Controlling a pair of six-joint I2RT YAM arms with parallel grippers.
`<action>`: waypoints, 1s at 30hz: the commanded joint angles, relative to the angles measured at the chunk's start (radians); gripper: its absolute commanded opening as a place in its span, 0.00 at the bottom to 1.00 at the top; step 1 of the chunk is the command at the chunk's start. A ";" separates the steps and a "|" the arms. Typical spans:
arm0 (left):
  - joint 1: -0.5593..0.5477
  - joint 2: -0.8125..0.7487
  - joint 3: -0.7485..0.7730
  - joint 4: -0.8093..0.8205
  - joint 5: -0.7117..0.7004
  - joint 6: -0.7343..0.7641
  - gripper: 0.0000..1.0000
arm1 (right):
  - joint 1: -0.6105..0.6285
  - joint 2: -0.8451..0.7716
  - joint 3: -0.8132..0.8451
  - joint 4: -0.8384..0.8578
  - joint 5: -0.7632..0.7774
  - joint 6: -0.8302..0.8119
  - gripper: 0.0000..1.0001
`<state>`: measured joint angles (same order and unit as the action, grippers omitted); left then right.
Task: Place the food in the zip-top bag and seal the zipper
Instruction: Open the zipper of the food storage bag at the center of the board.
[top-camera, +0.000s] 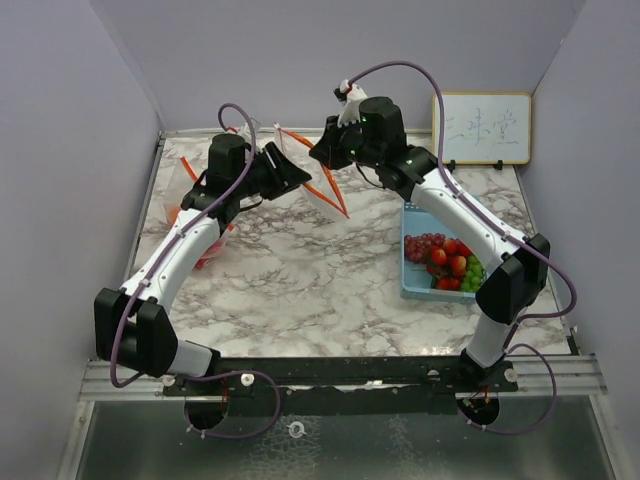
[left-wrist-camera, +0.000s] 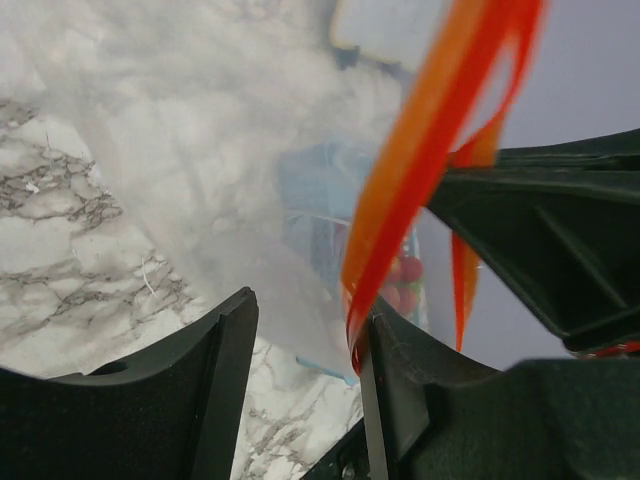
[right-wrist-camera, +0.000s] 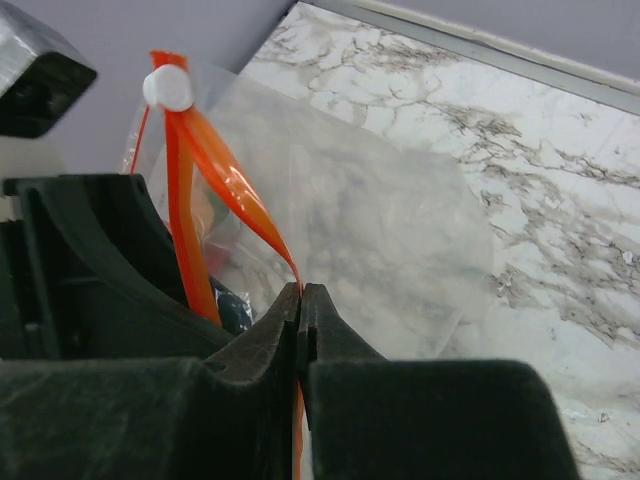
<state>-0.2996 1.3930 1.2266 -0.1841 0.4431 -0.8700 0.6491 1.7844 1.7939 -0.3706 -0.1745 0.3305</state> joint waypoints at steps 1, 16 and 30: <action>-0.016 0.008 -0.038 0.062 -0.031 -0.061 0.46 | 0.012 0.013 0.044 0.048 -0.012 -0.020 0.02; -0.036 0.063 -0.025 0.044 -0.106 -0.056 0.00 | 0.038 -0.030 -0.011 0.014 0.124 -0.021 0.02; 0.027 0.096 0.369 -0.750 -0.286 0.490 0.00 | -0.097 -0.126 -0.256 -0.021 0.431 -0.064 0.02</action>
<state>-0.2939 1.4631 1.5219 -0.6445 0.2684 -0.5793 0.5983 1.6913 1.6215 -0.3832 0.1452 0.2882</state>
